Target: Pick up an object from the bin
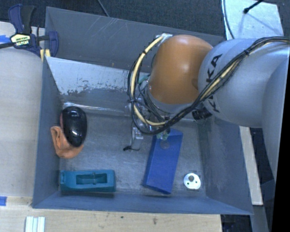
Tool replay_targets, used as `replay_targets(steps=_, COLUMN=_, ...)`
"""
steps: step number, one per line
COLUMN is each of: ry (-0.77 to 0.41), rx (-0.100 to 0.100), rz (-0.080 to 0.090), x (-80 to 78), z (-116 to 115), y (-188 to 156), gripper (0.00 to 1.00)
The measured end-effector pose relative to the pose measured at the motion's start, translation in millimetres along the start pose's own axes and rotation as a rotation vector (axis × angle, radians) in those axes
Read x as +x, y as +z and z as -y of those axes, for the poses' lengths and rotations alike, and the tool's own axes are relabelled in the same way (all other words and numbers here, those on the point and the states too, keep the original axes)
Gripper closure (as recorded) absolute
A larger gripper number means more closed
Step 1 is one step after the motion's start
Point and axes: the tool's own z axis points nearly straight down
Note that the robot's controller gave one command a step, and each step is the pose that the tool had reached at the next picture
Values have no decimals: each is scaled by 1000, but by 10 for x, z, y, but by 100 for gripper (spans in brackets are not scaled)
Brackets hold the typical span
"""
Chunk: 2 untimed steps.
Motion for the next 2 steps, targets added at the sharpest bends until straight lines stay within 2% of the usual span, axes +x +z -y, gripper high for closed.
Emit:
replay_targets(steps=1, ry=35, rx=-1, rz=2, x=-174, z=113, y=93, gripper=0)
replay_targets(steps=2, ry=48, rx=0, rz=0, x=-243, z=476, y=259, gripper=0)
